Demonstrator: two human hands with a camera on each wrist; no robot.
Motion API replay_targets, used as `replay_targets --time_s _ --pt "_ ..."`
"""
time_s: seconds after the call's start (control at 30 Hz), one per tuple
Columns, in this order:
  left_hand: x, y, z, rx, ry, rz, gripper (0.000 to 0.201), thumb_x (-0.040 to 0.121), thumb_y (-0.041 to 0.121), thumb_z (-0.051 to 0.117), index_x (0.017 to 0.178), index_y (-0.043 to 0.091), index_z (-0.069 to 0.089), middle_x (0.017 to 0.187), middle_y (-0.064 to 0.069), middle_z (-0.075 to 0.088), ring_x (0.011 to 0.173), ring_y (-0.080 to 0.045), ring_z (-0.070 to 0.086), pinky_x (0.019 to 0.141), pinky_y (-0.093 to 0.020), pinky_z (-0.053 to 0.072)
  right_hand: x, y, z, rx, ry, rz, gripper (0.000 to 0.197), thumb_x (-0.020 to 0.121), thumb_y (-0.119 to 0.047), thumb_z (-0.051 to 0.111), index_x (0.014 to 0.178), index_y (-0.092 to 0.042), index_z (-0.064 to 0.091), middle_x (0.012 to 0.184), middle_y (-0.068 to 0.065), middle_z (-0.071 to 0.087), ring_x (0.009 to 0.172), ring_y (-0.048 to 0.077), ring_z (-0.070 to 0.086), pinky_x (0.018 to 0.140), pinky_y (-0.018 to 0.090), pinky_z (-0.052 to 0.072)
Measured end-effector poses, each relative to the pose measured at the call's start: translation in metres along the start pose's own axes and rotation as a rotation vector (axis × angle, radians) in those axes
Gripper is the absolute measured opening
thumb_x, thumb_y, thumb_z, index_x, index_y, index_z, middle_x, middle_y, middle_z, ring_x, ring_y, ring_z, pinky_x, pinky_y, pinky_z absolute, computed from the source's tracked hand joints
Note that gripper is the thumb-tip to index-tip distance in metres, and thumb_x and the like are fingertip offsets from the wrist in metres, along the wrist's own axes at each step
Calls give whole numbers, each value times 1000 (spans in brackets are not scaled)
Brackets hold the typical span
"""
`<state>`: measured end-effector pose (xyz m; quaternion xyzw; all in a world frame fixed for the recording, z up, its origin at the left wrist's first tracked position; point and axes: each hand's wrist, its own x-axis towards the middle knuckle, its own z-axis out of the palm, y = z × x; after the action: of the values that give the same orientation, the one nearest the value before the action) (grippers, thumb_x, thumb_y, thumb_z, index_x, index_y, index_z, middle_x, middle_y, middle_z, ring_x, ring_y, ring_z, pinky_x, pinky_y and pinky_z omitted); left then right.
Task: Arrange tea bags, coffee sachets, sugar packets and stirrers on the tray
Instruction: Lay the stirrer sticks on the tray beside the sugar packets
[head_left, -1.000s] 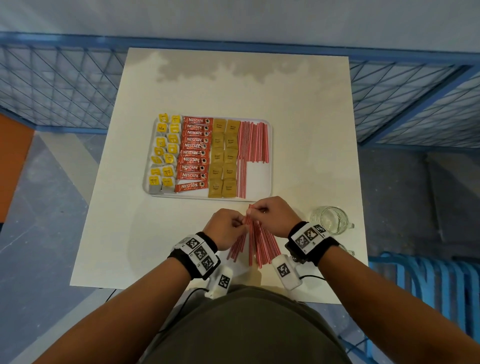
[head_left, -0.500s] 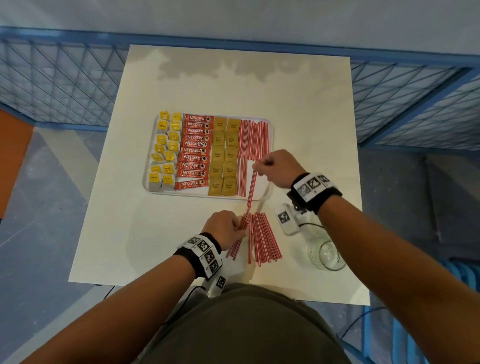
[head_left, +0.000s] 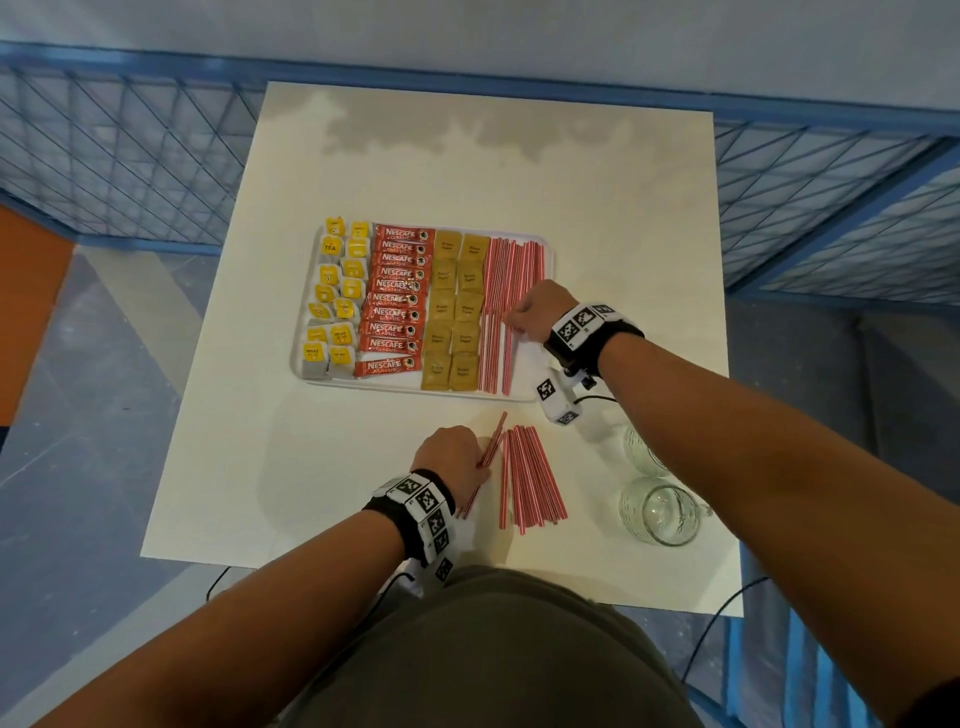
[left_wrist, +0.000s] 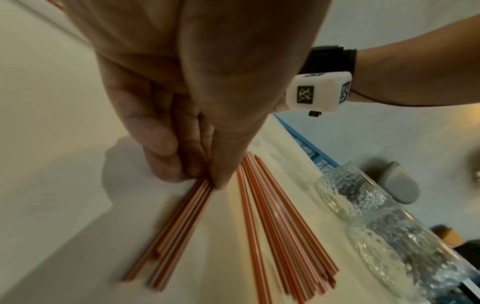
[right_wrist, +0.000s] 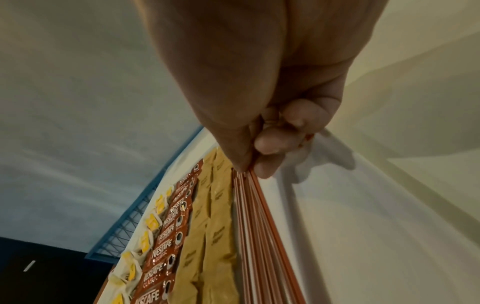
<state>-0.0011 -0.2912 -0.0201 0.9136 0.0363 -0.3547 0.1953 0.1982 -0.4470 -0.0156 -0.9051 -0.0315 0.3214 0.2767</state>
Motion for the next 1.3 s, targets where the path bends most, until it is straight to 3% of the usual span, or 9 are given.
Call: replay_targets --time_s 0.13,0.37,0.57,0.7,0.9,1.0,1.1,1.2,1.3 --pt "3 -3 2 -32 1 0 16 86 32 71 81 18 77 80 3 71 77 -18 66 73 -29 56 7 1 8 7 -11 38 40 95 -29 69 84 9 75 65 9 62 57 19 54 58 29 50" --pt "4 -4 1 -51 8 -4 15 87 31 71 82 18 78 85 3 72 81 -17 67 75 -29 56 12 3 13 -10 22 83 42 92 -31 72 55 -11 63 52 0 55 45 13 46 52 25 45" --pt "1 -4 -1 -73 -5 -1 16 88 29 70 78 19 77 79 3 71 75 -16 65 69 -25 50 4 5 16 32 65 116 39 92 -36 72 80 1 76 57 2 62 46 13 52 60 31 54" --pt "0 -5 -2 -101 1 -6 17 87 26 69 75 17 77 73 5 68 71 -14 62 68 -24 47 -8 2 13 48 112 105 49 94 -42 69 86 5 75 76 12 76 66 26 72 73 40 63" --pt "-2 -7 -5 -165 -27 -29 19 86 24 68 73 13 78 74 -3 73 72 -18 68 73 -30 59 -54 0 22 70 29 1 42 98 -34 63 74 -3 77 71 3 75 67 24 73 56 22 51" --pt "-4 -11 -5 -198 -16 -35 19 85 24 70 70 15 77 71 -1 72 69 -17 68 70 -28 57 -80 11 36 97 -3 -34 40 97 -33 65 70 -6 76 62 -6 70 54 16 62 55 22 47" --pt "-7 -14 -6 -264 -8 -33 20 85 23 71 68 12 75 72 -4 73 69 -20 68 65 -29 56 -100 26 51 132 -36 -59 34 96 -33 67 69 -14 77 66 -11 71 61 13 67 59 22 49" --pt "-9 -17 -8 -337 11 -32 16 83 23 75 68 16 74 70 1 72 69 -17 68 67 -29 55 -112 38 65 160 -19 -58 24 94 -37 68 82 -19 79 78 -9 72 74 13 68 70 25 49" --pt "-8 -19 -10 -398 17 -7 15 82 23 77 68 21 72 70 6 71 69 -12 67 71 -29 56 -121 40 77 241 17 -27 23 94 -38 68 112 -26 74 91 -5 69 84 11 64 75 24 47"
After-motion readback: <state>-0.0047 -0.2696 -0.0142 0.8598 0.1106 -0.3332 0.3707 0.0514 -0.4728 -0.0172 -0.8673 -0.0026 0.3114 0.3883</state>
